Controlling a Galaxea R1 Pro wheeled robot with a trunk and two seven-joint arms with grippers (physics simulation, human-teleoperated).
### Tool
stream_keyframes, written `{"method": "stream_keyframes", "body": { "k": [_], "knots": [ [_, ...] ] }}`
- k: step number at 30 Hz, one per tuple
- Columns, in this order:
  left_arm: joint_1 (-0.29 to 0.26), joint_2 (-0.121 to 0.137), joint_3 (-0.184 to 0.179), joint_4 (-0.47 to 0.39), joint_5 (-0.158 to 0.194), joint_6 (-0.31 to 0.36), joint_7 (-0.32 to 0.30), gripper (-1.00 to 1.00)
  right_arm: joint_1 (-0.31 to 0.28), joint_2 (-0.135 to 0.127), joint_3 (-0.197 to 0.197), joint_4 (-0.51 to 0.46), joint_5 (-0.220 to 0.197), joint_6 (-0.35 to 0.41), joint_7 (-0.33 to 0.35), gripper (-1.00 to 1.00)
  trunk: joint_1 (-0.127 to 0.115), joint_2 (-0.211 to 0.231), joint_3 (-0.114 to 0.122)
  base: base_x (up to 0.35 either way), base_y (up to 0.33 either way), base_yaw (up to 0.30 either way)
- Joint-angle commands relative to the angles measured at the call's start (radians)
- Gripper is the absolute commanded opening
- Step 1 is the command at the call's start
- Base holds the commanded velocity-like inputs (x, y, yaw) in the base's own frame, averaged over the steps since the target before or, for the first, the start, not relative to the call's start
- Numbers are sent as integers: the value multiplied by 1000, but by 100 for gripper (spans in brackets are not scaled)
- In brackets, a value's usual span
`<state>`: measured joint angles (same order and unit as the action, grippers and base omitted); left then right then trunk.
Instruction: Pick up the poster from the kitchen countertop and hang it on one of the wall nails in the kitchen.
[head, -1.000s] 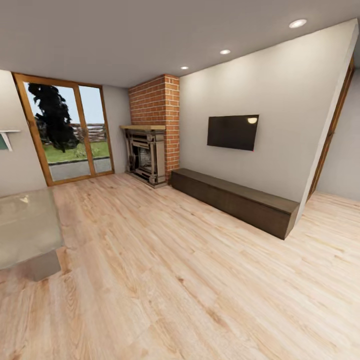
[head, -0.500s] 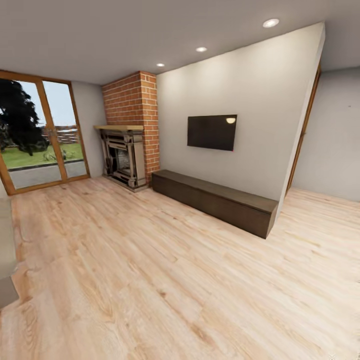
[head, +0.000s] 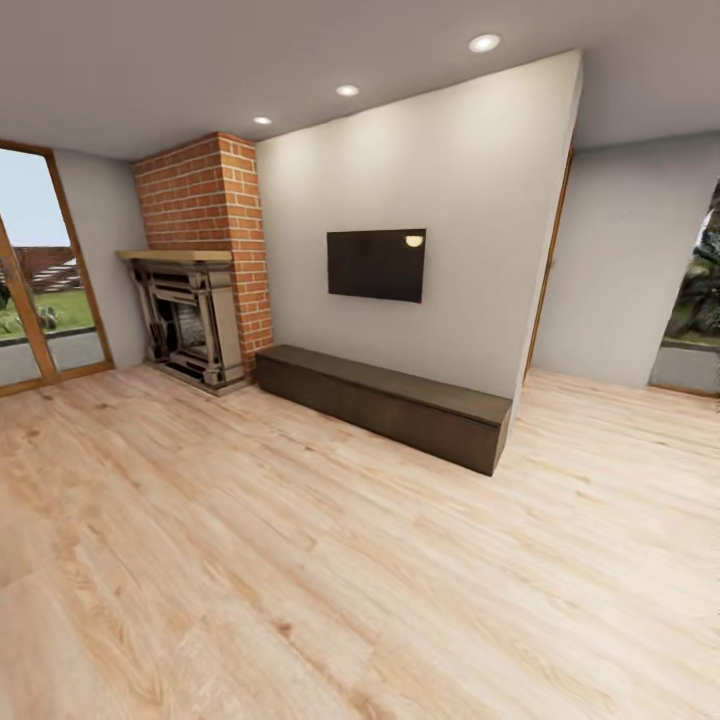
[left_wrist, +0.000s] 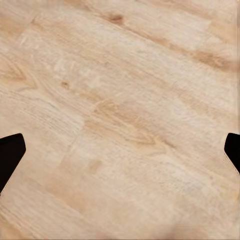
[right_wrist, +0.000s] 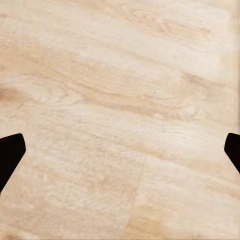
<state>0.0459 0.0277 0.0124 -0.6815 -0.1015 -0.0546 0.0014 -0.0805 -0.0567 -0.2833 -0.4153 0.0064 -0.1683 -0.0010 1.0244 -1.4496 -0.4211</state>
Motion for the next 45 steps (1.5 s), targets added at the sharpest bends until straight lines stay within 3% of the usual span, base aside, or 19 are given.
{"method": "stream_keyframes", "body": {
  "k": [1, 11, 45],
  "knots": [
    [0, 0, 1, -1, -10, -2, 0, 100, -1, 1, -2, 1, 1, -4, 0, 100, 1, 0, -1, 331, 0, -109],
    [1, 0, 1, -1, -10, -1, 0, 100, -1, 0, -2, 1, 1, -4, -1, 100, 1, 0, -1, 331, 0, -131],
    [0, 0, 1, 0, -10, -2, 0, 100, -1, 0, -2, 1, 1, -4, -1, 100, 1, 0, -1, 323, -124, -296]
  ]
}}
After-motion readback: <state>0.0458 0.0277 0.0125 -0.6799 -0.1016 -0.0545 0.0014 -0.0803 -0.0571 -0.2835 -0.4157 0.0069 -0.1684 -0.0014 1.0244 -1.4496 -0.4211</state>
